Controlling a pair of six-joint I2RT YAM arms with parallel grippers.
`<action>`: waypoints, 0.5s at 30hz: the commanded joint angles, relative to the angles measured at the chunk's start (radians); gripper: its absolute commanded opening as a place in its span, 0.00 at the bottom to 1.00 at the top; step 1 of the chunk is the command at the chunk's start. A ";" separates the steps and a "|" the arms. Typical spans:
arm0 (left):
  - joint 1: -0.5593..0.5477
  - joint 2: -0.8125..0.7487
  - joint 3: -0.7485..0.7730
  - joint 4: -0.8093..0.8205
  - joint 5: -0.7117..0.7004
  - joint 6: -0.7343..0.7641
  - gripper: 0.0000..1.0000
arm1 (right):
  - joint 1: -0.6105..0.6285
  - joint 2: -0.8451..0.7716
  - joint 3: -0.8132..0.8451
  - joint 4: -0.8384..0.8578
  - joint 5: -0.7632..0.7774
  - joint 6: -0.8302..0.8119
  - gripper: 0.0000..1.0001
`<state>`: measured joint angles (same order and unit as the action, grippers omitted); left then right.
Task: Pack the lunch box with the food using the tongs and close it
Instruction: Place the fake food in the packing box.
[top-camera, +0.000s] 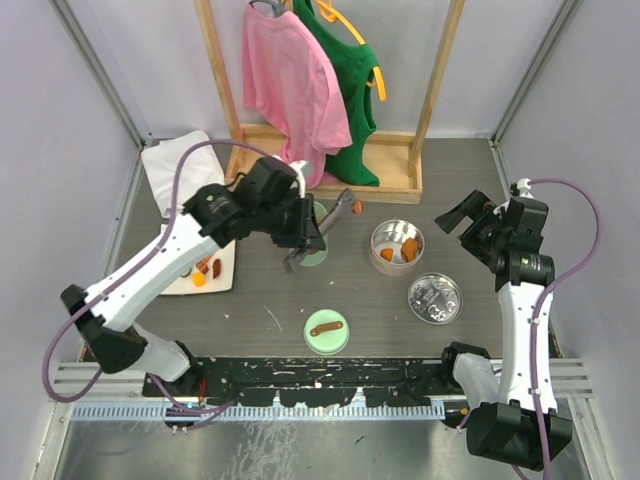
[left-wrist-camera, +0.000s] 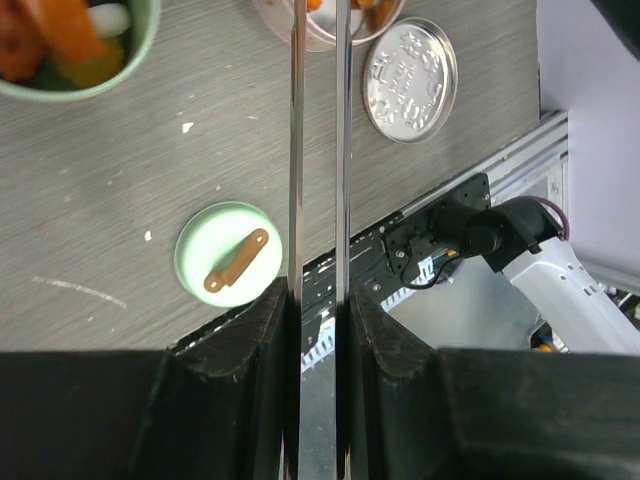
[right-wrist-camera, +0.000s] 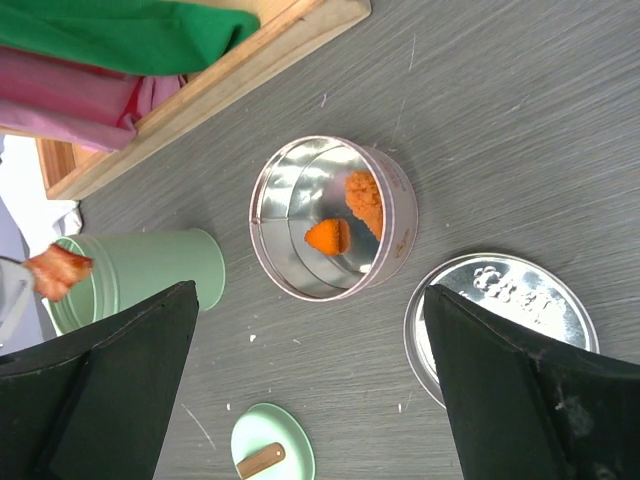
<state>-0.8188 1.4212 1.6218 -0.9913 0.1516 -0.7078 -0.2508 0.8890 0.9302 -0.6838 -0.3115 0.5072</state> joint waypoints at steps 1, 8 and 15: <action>-0.081 0.092 0.111 0.078 -0.009 0.043 0.15 | -0.003 -0.030 0.062 -0.004 0.057 -0.027 1.00; -0.177 0.281 0.246 0.026 -0.080 0.086 0.14 | -0.003 -0.032 0.065 -0.014 0.082 -0.034 1.00; -0.209 0.474 0.433 -0.067 -0.129 0.137 0.14 | -0.002 -0.033 0.065 -0.016 0.087 -0.042 1.00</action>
<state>-1.0183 1.8427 1.9396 -1.0203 0.0700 -0.6243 -0.2508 0.8722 0.9554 -0.7216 -0.2436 0.4824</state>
